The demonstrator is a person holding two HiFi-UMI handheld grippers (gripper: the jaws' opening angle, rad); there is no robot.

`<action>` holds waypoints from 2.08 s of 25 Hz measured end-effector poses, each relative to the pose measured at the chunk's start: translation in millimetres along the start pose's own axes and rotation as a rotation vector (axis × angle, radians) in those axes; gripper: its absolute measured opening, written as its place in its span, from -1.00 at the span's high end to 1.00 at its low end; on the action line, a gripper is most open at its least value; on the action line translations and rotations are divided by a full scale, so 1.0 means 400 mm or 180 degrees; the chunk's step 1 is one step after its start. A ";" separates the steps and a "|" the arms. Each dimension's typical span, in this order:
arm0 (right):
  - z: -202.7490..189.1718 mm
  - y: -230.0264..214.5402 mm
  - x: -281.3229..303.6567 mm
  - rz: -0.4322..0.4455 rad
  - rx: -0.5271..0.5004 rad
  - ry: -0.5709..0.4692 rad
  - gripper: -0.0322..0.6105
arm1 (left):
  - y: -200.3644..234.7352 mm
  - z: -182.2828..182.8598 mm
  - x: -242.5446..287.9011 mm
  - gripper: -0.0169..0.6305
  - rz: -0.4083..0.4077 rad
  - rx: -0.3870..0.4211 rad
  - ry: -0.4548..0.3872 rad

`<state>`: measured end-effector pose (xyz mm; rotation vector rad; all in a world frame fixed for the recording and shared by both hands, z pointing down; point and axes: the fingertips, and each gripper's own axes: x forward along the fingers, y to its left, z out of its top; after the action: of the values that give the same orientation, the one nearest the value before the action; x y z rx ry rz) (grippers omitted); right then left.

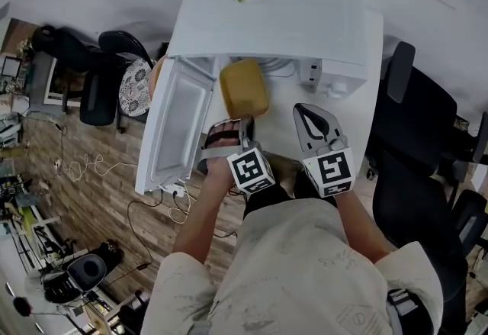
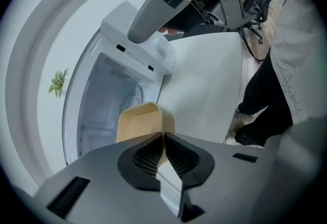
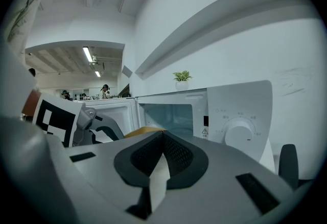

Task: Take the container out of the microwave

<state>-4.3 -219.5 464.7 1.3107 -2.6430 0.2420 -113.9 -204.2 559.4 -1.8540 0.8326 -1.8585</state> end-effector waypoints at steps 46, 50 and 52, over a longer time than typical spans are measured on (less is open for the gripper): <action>0.056 0.204 0.053 -0.0145 -0.0387 0.0051 0.86 | -0.008 -0.136 -0.134 0.87 0.0144 0.0065 -0.0454; 0.049 0.205 0.051 -0.0145 -0.0384 0.0049 0.86 | -0.011 -0.136 -0.140 0.87 0.0155 0.0097 -0.0454; 0.049 0.208 0.049 -0.0130 -0.0395 0.0058 0.86 | -0.009 -0.134 -0.142 0.87 0.0166 0.0116 -0.0453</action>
<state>-84.4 -189.2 445.0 1.3146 -2.5677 0.0823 -163.5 -157.3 520.9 -1.8983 0.7853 -1.6774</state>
